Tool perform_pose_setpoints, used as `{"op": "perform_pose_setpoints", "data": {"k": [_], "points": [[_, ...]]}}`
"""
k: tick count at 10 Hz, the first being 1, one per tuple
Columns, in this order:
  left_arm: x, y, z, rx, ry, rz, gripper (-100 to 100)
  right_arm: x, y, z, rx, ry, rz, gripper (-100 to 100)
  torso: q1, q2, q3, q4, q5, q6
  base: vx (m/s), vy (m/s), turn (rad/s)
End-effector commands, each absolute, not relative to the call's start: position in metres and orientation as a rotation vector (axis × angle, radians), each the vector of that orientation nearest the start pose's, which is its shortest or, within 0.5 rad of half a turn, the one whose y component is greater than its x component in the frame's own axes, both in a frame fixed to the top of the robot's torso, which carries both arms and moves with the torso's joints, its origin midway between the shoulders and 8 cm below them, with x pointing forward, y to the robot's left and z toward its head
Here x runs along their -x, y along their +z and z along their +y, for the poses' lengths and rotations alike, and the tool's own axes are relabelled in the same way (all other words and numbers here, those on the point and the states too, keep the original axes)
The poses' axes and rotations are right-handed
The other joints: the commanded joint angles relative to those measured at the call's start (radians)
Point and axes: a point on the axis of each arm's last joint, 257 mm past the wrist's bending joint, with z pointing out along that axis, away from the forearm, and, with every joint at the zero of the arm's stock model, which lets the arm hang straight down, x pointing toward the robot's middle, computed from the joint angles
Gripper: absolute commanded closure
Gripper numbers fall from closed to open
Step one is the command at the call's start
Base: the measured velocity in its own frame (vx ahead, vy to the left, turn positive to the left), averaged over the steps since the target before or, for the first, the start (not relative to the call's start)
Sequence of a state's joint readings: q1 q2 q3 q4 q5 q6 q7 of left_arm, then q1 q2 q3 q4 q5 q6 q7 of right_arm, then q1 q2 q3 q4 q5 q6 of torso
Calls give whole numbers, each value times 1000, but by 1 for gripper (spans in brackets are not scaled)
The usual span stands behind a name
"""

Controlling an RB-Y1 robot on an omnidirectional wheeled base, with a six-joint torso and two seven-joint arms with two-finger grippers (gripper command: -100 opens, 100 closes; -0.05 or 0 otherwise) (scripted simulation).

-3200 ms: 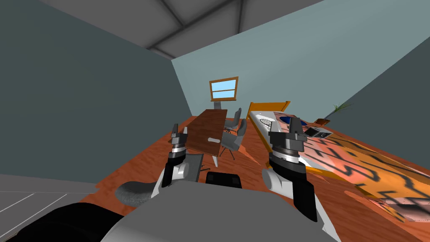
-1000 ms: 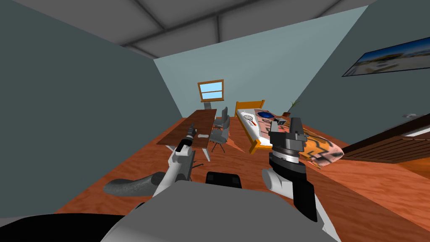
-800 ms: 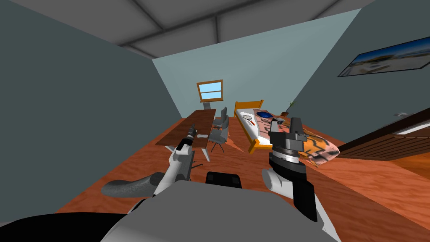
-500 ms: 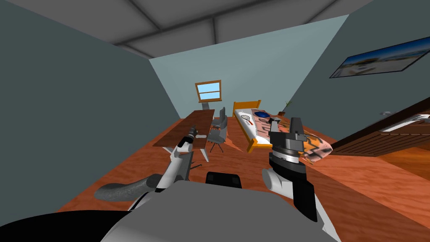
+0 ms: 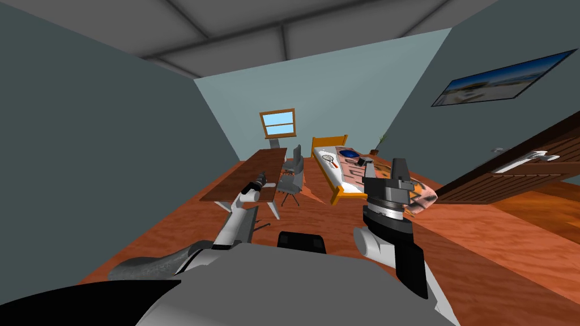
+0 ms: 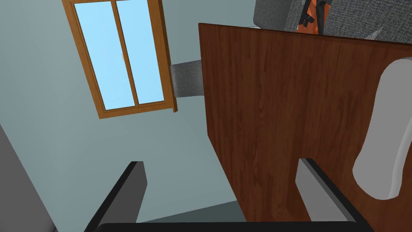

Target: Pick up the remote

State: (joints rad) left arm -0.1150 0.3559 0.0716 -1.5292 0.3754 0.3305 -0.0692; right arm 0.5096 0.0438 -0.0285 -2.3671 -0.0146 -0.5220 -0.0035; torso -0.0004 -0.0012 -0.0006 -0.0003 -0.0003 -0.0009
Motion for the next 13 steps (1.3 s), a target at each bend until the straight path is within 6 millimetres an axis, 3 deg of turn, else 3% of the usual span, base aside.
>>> {"op": "perform_pose_setpoints", "data": {"k": [1, 8, 13], "points": [[-573, -255, 352, 1417, -1006, 1421, -100, -317, 64, -291, -611, 1300, 495, 0, 0, 0, 0, 0, 0, 0, 31, -25, -77], [-564, -321, 375, 1618, -855, 1569, -100, -317, 64, -291, -611, 1300, 495, 0, 1, -1, 0, 0, 0, 0, 37, -13, -52], [-543, -363, 391, 1764, -733, 1666, -100, -317, 64, -291, -611, 1300, 495, 0, 1, -3, -2, -1, 0, 0, 61, 1, -50]]}}
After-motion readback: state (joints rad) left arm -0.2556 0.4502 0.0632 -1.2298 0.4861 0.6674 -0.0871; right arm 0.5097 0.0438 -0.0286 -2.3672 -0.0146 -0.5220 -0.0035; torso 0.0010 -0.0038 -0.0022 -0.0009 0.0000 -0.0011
